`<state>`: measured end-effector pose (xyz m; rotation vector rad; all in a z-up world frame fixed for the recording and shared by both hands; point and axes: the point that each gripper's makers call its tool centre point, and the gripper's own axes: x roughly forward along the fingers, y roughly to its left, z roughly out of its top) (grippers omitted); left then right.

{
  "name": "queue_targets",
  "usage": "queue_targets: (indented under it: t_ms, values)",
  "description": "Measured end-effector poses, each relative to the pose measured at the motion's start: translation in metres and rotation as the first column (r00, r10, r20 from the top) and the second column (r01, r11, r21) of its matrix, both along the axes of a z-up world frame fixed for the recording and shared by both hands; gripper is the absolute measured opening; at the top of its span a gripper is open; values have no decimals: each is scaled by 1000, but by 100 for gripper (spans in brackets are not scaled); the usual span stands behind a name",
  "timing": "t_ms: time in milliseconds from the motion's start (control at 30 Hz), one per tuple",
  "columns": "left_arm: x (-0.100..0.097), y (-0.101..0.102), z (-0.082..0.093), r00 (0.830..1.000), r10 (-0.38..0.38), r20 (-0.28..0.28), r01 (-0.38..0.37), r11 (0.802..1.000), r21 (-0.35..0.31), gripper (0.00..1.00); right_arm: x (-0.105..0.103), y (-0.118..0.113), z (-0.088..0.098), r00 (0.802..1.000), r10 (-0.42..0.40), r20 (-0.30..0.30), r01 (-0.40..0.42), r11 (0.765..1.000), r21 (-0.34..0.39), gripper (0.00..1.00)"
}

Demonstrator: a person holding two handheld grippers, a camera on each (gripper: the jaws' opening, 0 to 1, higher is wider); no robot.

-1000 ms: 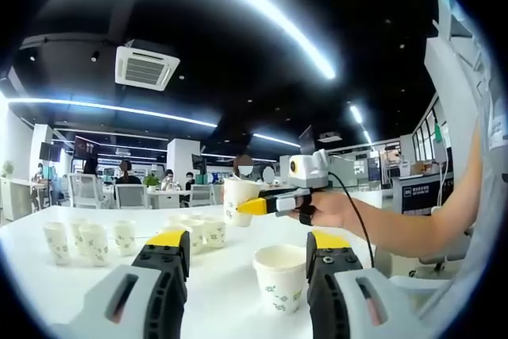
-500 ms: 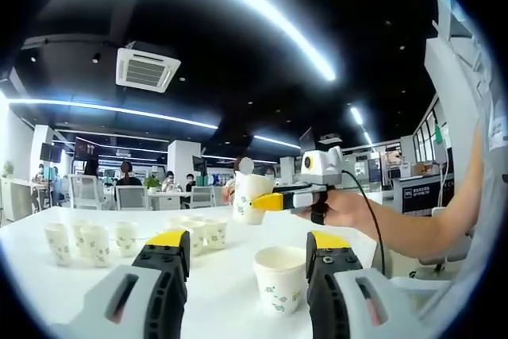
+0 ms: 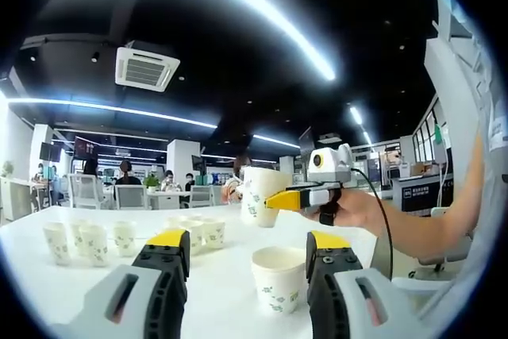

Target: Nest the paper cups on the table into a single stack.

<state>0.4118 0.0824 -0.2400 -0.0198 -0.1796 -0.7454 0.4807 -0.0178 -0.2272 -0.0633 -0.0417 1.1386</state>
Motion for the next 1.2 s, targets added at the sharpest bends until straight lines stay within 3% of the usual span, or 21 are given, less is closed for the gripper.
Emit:
queue_targets:
  t_ms: [400,800,1200]
  values:
    - [-1,0,0,1000,-2,-2,2,1000,-9,62,-35,16,-9,995,97,-24,-97,995,-26,44]
    - [-2,4,1,1000,5,2,-5,1000,-14,62,-53,26,-26,990,135,-32,-137,988,-75,44]
    - [-2,1,1,1000,-1,0,1,1000,-13,62,-57,30,-37,992,129,6,-127,981,-147,45]
